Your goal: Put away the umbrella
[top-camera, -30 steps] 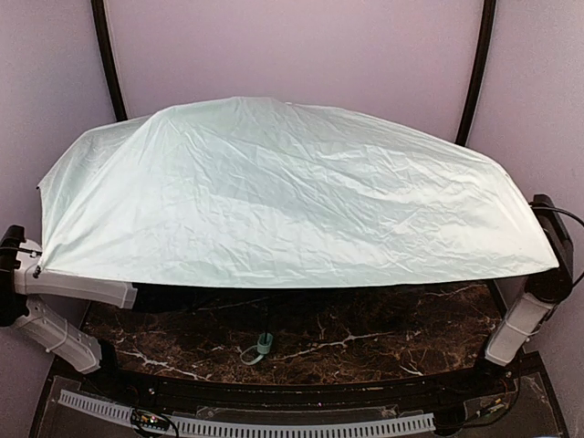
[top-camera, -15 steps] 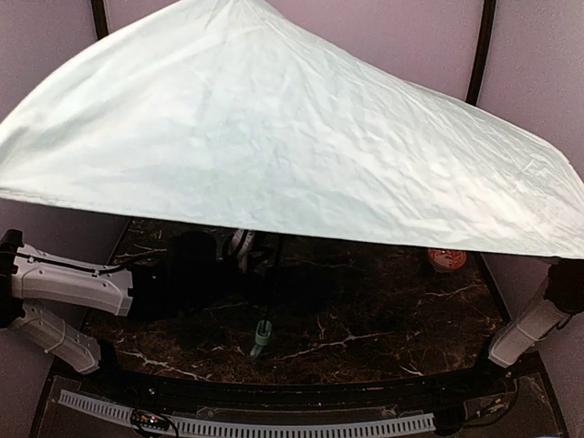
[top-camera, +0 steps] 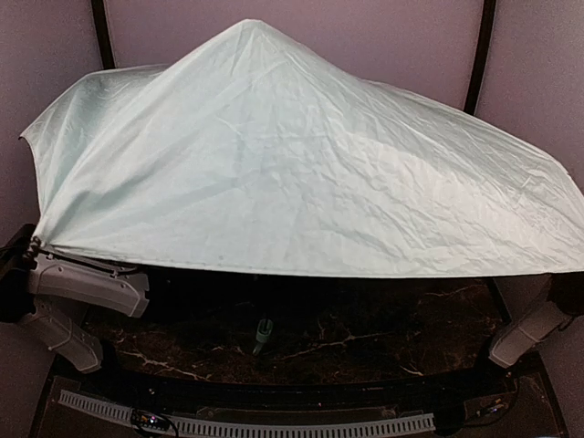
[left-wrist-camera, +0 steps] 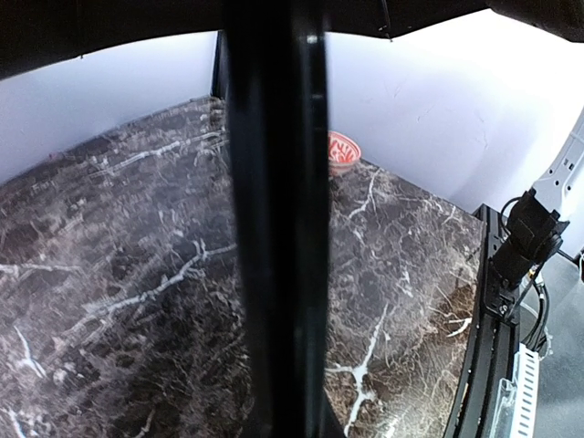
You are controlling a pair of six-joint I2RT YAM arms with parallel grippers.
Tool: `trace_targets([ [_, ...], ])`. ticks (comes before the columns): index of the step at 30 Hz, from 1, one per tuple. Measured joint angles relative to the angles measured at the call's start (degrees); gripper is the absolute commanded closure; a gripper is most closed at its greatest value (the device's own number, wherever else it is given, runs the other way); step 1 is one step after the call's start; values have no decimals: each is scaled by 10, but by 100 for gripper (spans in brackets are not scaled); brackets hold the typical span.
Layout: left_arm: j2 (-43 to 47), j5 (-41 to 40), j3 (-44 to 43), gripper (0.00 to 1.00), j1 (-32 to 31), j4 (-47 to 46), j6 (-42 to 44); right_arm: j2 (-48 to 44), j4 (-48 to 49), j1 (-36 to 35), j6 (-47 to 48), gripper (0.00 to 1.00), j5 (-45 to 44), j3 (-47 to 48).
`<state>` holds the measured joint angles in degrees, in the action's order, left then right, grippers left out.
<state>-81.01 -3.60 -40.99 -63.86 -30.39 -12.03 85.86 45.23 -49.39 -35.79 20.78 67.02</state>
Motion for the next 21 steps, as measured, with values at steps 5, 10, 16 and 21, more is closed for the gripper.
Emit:
trace_targets([
  [5, -11, 2, 0, 100, 0, -3, -14, -3, 54, 1, -5, 24, -37, -22],
  [10, -11, 2, 0, 100, 0, -8, -19, -1, 96, 2, -8, 22, -76, -31],
  [16, -12, 3, 0, 100, 0, -11, -26, 21, 132, 8, -18, 27, -104, -34],
  [21, -13, 8, 0, 100, 0, -12, -27, 30, 150, 19, -29, 27, -129, -34],
])
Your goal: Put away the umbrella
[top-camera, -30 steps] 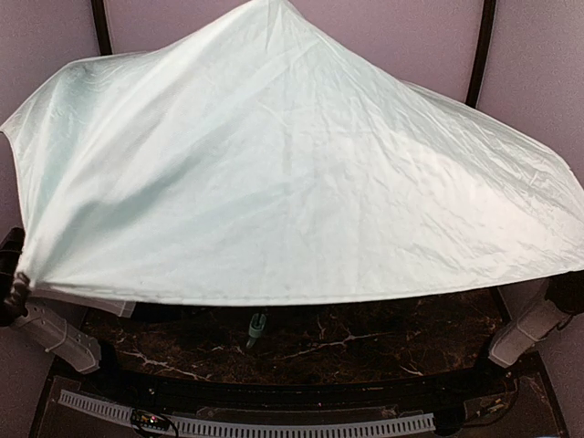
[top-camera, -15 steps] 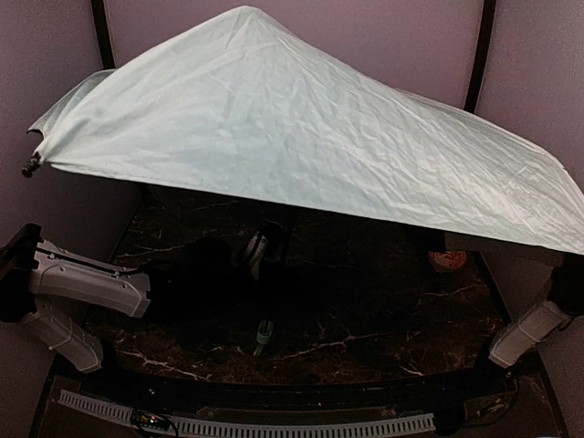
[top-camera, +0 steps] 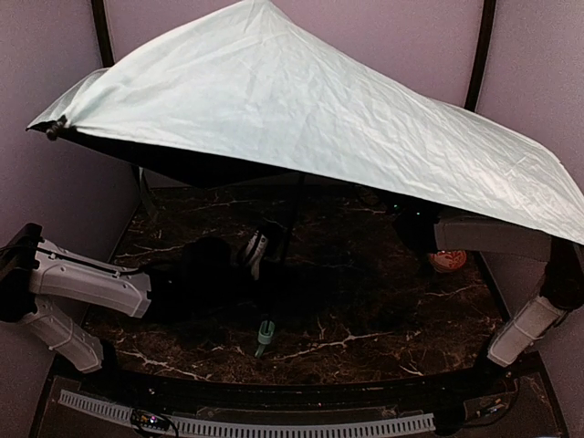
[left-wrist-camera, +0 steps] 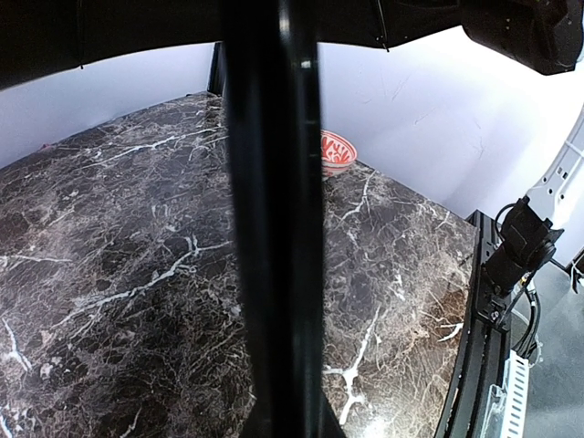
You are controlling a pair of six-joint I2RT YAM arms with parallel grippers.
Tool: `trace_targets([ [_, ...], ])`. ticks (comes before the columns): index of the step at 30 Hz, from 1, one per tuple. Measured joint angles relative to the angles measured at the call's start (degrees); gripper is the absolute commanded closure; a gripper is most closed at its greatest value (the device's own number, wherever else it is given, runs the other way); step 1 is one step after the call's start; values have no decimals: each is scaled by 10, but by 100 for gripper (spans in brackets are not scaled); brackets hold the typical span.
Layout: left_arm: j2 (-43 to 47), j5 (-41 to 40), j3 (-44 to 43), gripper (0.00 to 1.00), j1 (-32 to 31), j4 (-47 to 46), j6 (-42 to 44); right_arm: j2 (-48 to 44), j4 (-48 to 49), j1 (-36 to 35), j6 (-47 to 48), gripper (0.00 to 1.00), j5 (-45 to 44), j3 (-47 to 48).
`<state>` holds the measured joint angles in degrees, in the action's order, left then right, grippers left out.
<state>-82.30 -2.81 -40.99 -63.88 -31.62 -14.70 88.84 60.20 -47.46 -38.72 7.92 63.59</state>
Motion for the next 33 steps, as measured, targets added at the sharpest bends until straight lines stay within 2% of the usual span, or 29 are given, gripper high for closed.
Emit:
trace_targets([
  [5, 0, 0, 0, 100, 0, -1, 0, 10, 15, 5, -9, 32, -16, 3],
  [10, 0, 0, 0, 100, 0, 0, -2, 31, 16, 7, -14, 28, -17, 19],
  [12, 0, 0, 0, 100, 0, -1, -4, 37, 15, 7, -16, 34, -17, 21],
  [19, -1, -1, 0, 100, 0, 1, -7, 40, 18, 9, -20, 78, -8, 24],
  [23, -1, -1, 0, 100, 0, 3, -10, 40, 23, 11, -24, 94, 2, 25],
  [25, -1, -5, 0, 100, 0, -1, -10, 40, 19, 12, -24, 100, 10, 25],
  [33, -1, -9, 3, 100, 0, 0, -9, 39, 15, 14, -21, 100, 21, 19],
])
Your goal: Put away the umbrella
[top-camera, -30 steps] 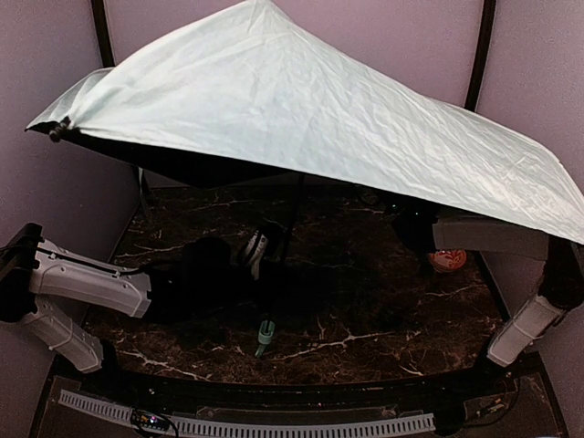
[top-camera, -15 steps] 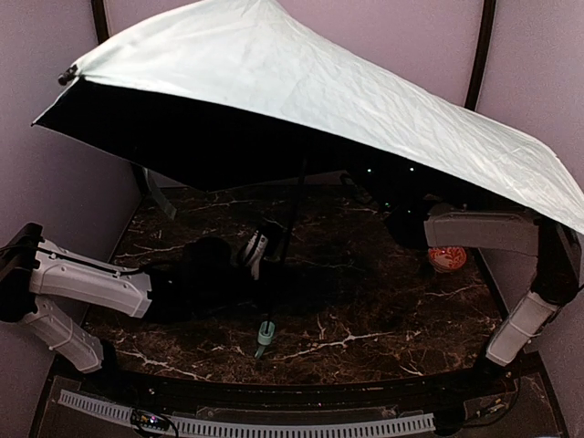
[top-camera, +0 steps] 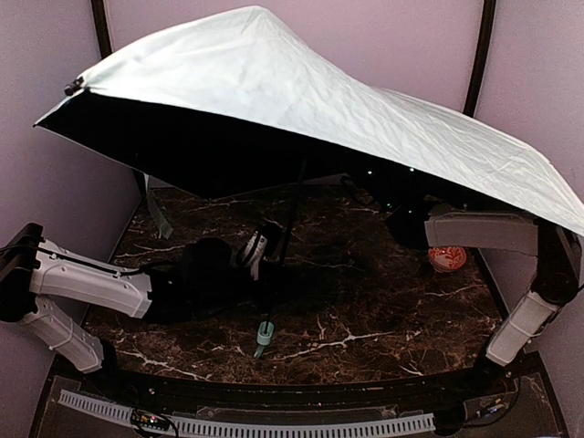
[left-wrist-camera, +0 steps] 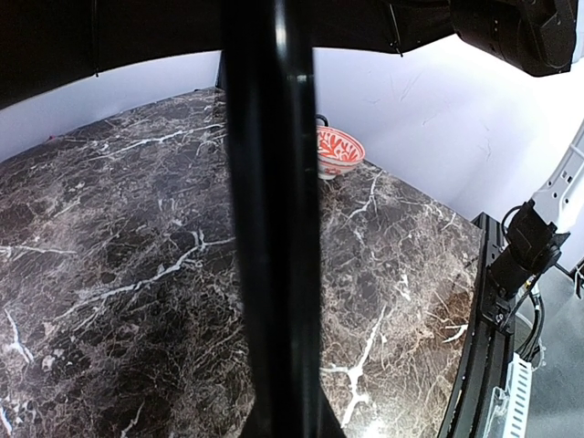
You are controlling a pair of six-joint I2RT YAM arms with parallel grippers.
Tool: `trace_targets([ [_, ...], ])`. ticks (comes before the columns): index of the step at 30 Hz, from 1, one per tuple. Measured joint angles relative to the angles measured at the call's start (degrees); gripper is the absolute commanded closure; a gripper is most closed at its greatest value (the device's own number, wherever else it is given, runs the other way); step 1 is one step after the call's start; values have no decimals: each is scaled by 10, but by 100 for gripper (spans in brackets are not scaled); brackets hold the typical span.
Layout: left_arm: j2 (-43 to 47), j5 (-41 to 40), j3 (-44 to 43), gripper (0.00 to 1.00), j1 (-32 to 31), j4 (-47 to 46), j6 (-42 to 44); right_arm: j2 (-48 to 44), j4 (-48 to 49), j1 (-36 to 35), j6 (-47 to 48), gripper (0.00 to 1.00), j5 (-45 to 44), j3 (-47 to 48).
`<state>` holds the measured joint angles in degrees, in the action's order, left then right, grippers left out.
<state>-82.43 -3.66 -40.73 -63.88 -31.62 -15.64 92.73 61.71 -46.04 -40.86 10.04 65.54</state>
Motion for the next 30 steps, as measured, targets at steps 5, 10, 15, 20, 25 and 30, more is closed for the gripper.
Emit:
trace_targets([
  [5, 0, 0, 2, 100, 0, 2, 1, -2, -11, 1, 6, 96, 9, -1],
  [10, 10, -13, 2, 100, 0, 23, 8, -13, -57, -3, 49, 86, 10, -1],
  [15, 16, -31, 2, 100, 0, 40, 34, -30, -91, -22, 105, 83, -11, -3],
  [20, 16, -46, 2, 100, 0, 51, 50, -34, -88, -36, 145, 78, -38, -15],
  [25, 16, -64, -2, 100, 3, 52, 57, -32, -90, -49, 169, 77, -43, -39],
  [30, 15, -80, -3, 100, 5, 51, 68, -23, -97, -60, 186, 74, -47, -60],
])
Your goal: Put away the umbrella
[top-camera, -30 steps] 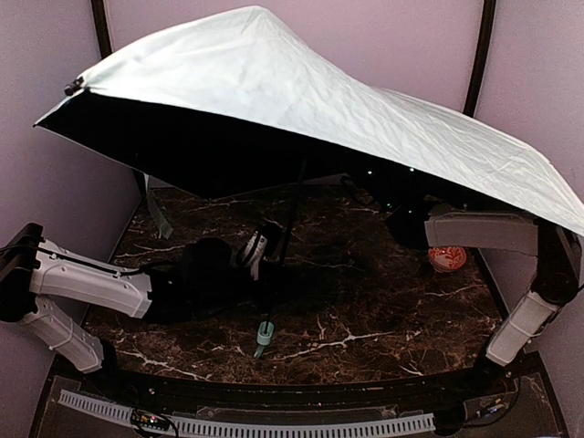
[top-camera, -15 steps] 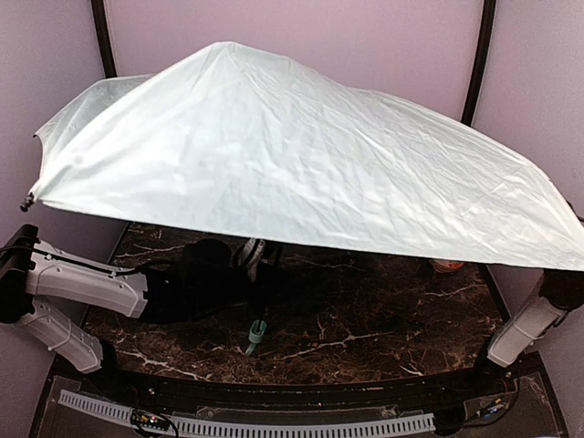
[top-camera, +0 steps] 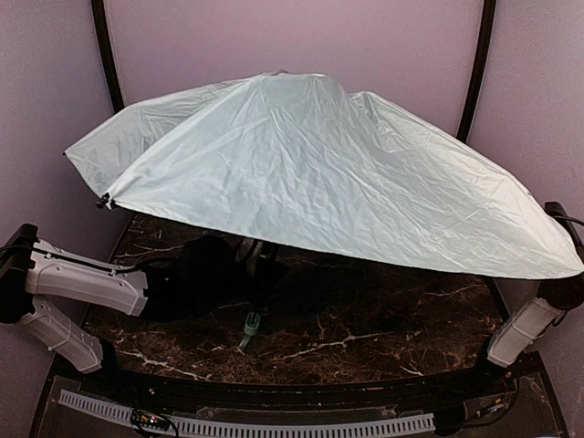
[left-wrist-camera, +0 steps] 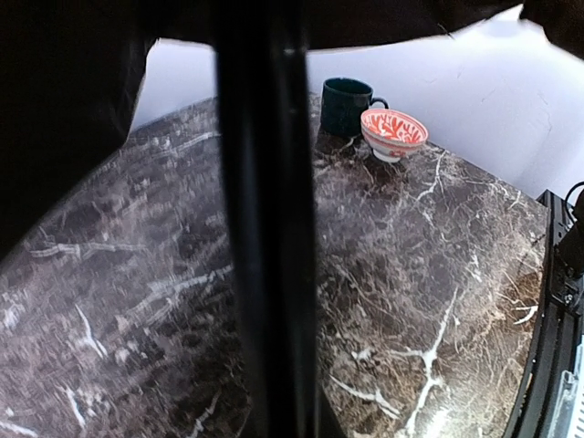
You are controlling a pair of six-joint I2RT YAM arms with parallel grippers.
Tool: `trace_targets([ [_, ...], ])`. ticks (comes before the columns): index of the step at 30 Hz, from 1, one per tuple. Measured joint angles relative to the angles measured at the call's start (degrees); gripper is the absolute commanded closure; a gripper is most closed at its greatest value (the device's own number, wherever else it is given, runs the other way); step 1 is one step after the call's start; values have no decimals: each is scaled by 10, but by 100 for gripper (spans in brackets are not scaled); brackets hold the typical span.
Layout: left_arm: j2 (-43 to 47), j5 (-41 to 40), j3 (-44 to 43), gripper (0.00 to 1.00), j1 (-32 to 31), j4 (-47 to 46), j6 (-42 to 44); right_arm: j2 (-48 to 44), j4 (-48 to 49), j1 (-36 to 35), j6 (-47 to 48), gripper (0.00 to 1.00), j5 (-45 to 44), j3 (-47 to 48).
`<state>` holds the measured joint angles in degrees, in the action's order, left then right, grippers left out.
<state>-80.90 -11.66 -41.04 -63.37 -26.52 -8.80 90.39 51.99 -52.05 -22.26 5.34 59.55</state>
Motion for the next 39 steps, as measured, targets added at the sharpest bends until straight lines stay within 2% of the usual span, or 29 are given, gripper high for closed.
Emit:
trace_targets([
  [7, 0, -14, -16, 100, 0, -37, 54, 33, -77, -42, 7, 72, 25, -28],
  [13, -6, -19, -17, 100, -1, -37, 75, 29, -94, -45, 3, 74, 23, -37],
  [18, -7, -24, -12, 100, -3, -57, 73, 2, -142, -47, 12, 61, 1, -31],
  [22, -10, -35, 4, 100, -5, -87, 69, -20, -182, -31, 7, 58, -17, -16],
  [24, -14, -43, 19, 100, -5, -107, 67, -28, -193, -20, 5, 65, -22, -12],
  [30, -40, -53, 38, 100, -4, -137, 62, -33, -209, -7, -16, 100, -13, -2],
  [32, -52, -53, 37, 100, -5, -165, 56, -33, -199, -12, -54, 100, 7, 7],
  [33, -54, -53, 37, 98, -5, -176, 58, -34, -195, -16, -40, 100, 14, 12],
  [36, -54, -52, 38, 58, -5, -193, 67, -42, -194, -16, -28, 100, 23, 14],
  [38, -52, -52, 38, 41, -7, -192, 73, -48, -211, -2, 9, 100, 9, 14],
  [39, -52, -52, 38, 36, -8, -191, 76, -50, -221, 10, 23, 100, 1, 15],
])
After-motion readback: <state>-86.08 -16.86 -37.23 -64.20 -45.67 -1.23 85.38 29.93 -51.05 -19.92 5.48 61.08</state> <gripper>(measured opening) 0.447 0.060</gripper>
